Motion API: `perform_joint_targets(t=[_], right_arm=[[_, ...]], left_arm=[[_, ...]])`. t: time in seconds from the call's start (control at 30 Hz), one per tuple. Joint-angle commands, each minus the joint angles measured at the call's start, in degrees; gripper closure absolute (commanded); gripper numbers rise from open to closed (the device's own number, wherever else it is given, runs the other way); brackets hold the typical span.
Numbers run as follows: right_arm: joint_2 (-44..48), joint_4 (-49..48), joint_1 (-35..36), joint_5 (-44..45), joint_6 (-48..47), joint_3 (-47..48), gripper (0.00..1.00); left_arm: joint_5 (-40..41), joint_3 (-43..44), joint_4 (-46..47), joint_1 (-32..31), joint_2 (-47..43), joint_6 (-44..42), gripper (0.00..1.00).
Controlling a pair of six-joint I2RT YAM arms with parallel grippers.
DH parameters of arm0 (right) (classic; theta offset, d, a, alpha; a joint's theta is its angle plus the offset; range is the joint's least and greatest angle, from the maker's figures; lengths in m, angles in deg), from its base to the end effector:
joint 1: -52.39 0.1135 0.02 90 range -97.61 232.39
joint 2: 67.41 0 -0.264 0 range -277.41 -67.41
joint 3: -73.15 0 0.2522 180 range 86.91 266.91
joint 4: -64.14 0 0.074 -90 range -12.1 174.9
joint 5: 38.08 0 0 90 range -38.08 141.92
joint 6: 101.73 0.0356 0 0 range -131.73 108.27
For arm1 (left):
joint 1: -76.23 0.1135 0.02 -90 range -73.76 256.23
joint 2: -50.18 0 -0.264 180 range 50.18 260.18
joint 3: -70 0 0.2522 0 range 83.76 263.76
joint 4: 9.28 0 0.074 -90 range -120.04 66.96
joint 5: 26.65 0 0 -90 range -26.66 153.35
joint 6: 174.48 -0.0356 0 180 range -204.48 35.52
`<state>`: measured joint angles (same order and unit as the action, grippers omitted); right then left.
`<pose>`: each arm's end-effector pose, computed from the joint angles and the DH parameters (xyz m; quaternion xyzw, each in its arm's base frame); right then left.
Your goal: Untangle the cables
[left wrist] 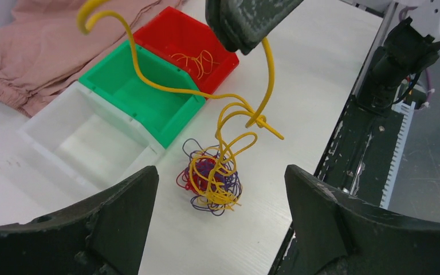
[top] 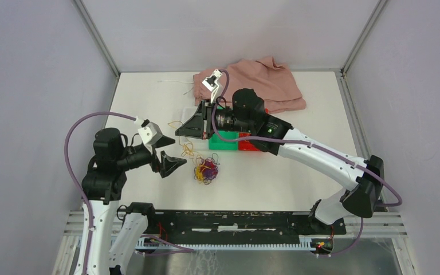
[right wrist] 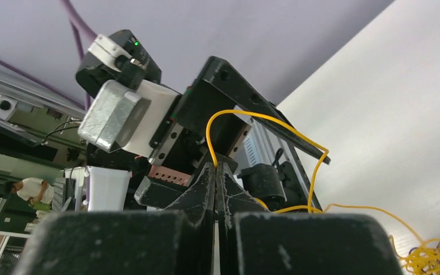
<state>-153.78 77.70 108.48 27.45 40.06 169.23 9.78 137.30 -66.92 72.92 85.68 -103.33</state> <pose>0.1875 0.3054 0.4124 -0.1714 0.7079 0.6307 0.2677 0.1032 -0.0347 0.3582 0.3802 0.6963 -0.3142 0.5214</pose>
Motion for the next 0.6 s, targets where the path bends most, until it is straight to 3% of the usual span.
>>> perform_joint_targets(t=[0.0, 0.33, 0.4, 0.57], right_arm=[[0.0, -3.9, 0.4, -1.1, -0.3, 3.7, 1.00], [-1.0, -2.5, 1.6, 0.5, -1.9, 7.2, 1.00], [-1.6, 0.1, 1.8, 0.5, -3.1, 10.3, 1.00], [-1.3, 1.9, 2.2, 1.5, -4.4, 9.4, 0.99]], left_arm=[[-4.6, 0.9, 7.6, 0.0, 0.3, 7.5, 0.14], [-9.4, 3.8, 16.3, 0.0, 1.0, 19.2, 0.30], [-9.0, 4.4, 18.1, 0.0, 1.4, 21.4, 0.39], [-6.7, 5.7, 19.5, 0.1, 1.2, 22.5, 0.76]])
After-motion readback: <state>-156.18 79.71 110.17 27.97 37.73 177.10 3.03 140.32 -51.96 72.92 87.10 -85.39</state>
